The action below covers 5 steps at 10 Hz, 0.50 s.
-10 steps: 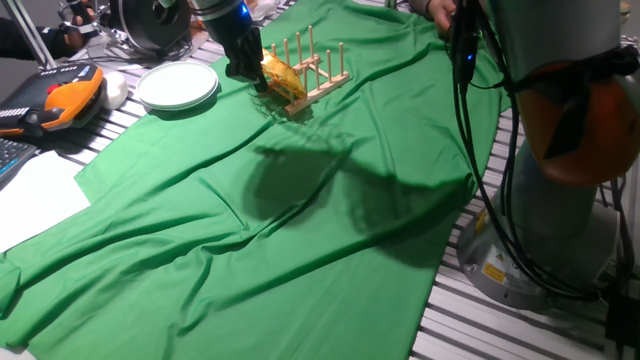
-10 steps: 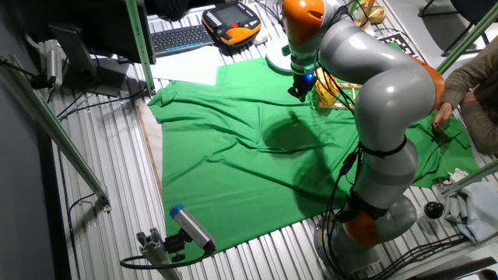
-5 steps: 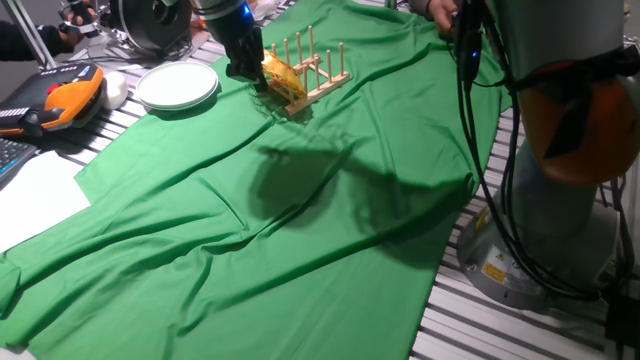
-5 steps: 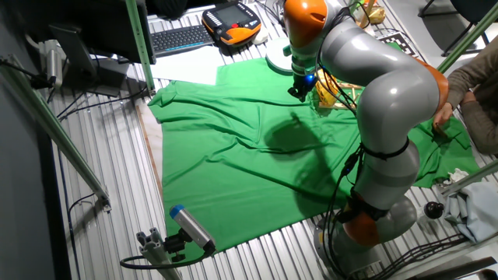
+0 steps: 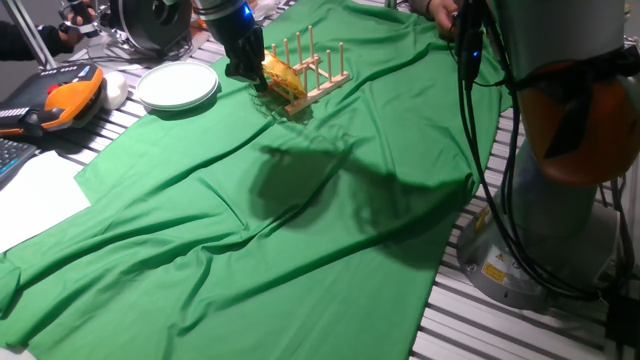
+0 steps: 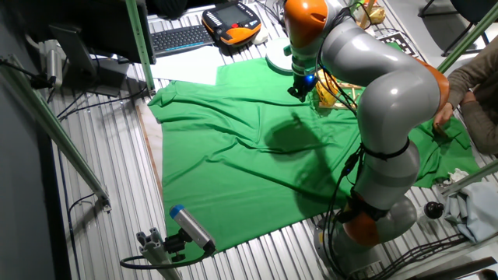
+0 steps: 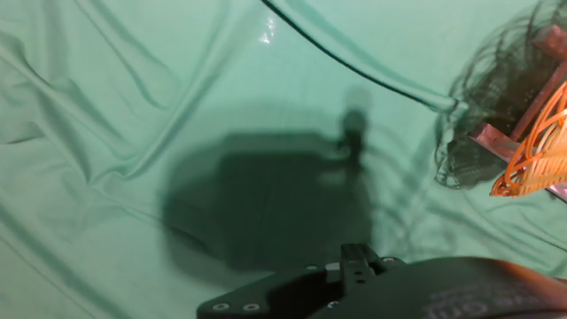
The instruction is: Take the dish off the dish rack
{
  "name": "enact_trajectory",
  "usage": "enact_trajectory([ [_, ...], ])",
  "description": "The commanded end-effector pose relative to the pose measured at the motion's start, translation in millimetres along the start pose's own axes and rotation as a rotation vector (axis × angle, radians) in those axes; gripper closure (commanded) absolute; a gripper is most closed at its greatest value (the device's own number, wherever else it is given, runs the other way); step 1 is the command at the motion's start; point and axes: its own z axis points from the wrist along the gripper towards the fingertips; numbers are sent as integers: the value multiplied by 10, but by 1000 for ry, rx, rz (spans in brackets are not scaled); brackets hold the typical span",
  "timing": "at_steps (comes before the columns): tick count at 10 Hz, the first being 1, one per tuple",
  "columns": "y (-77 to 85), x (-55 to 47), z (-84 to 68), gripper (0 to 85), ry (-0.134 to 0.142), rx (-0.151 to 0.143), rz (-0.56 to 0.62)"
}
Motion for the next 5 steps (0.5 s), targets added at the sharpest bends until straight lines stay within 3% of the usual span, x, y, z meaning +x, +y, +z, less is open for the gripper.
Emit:
enact_trajectory([
  [1, 0, 0, -1, 850, 0, 0, 0],
  [5, 0, 0, -1, 850, -2, -1, 1],
])
